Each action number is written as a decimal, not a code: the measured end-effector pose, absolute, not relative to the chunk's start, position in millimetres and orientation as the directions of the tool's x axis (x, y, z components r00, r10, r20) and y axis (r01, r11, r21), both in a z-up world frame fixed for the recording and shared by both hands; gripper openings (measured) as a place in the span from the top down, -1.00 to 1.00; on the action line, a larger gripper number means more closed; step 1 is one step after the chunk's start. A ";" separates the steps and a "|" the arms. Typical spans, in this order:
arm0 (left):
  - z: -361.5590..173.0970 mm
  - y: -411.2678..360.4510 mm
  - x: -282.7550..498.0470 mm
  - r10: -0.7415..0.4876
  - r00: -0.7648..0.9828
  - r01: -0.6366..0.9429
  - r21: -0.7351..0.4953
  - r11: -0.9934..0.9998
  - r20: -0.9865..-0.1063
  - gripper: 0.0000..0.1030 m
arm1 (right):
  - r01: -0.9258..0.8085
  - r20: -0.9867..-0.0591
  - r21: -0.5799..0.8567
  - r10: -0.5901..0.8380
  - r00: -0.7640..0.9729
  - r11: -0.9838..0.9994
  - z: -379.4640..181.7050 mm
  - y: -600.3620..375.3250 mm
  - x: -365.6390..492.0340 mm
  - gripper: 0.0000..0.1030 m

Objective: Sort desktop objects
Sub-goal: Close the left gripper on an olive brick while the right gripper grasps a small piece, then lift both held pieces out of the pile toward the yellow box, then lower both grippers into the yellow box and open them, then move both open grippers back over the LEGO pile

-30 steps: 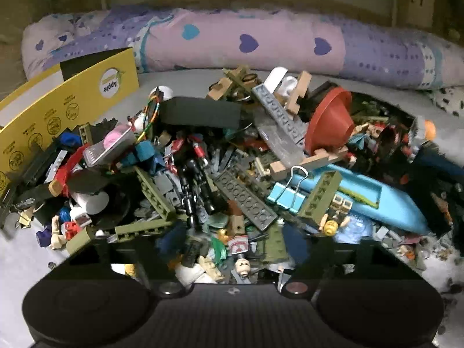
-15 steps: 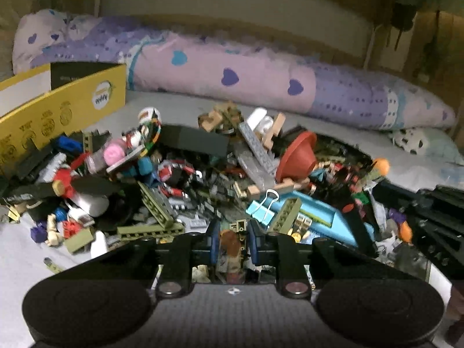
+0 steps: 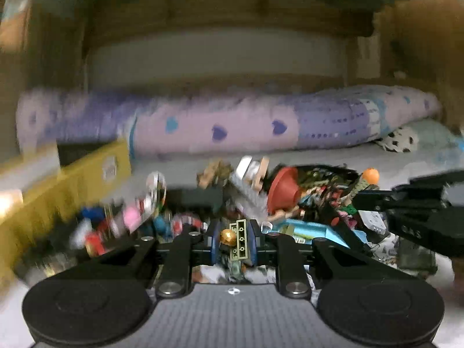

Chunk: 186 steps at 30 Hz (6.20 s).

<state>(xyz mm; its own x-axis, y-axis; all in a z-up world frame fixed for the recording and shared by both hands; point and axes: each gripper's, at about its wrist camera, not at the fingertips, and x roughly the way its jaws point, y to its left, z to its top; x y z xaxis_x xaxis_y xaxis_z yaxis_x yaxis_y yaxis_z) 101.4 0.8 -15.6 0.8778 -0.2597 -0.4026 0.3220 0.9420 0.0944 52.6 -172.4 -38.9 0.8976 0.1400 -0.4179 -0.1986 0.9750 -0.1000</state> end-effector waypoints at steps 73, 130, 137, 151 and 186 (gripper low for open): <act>-32.6 -22.9 60.7 -0.392 0.782 0.557 0.263 0.788 -0.484 0.66 | -0.426 -0.514 -0.376 0.198 0.835 0.823 -75.8 -88.0 69.5 0.68; 54.4 366.0 80.6 0.172 0.862 -0.127 0.126 0.984 -0.477 0.66 | -0.712 -0.429 0.283 0.749 0.505 0.643 30.2 228.4 178.5 0.70; 40.7 391.7 99.6 0.097 0.782 -0.140 -0.022 0.990 -0.615 0.66 | -0.603 -0.522 0.471 0.754 0.399 0.644 -1.7 236.6 203.7 0.70; 41.4 312.1 87.6 0.284 0.821 -0.233 0.164 0.959 -0.495 -0.66 | -0.638 -0.471 0.458 0.778 0.416 0.619 21.9 187.3 173.3 -0.33; -38.3 -26.9 -53.4 -0.328 0.847 0.379 0.043 0.924 -0.419 0.14 | -0.028 -0.482 0.075 0.061 0.874 0.997 -16.2 -180.0 -97.7 0.07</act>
